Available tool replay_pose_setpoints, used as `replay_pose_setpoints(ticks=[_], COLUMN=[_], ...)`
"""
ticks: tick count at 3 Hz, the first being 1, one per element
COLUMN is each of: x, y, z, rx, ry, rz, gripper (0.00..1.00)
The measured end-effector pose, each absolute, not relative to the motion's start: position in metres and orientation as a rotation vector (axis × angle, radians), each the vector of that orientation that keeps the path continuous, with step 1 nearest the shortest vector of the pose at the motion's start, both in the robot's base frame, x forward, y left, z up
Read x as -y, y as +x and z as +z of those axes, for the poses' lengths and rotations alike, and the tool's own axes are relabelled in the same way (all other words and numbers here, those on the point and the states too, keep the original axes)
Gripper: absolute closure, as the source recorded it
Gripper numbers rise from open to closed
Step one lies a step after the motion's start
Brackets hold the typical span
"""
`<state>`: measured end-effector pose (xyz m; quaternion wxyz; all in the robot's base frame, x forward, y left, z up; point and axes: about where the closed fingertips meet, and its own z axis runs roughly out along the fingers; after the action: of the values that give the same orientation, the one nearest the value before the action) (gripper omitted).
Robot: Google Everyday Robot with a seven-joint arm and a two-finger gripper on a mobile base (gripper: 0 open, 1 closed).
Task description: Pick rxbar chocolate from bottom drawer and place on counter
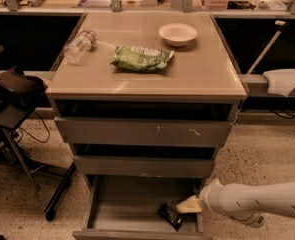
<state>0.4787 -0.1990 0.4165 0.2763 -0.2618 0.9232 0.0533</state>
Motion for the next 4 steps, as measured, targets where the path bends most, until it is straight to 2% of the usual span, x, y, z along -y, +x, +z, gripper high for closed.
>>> replay_pose_setpoints(ticks=[1,2,4], x=[0.199,0.192,0.181], y=[0.479,0.479,0.517], z=[0.417,0.378,0.241], rx=[-2.478,-2.532,-2.697], ry=[-0.705,-0.723,-0.659], rz=[0.143,0.207,0.336], gripper=[0.0,0.0,0.0])
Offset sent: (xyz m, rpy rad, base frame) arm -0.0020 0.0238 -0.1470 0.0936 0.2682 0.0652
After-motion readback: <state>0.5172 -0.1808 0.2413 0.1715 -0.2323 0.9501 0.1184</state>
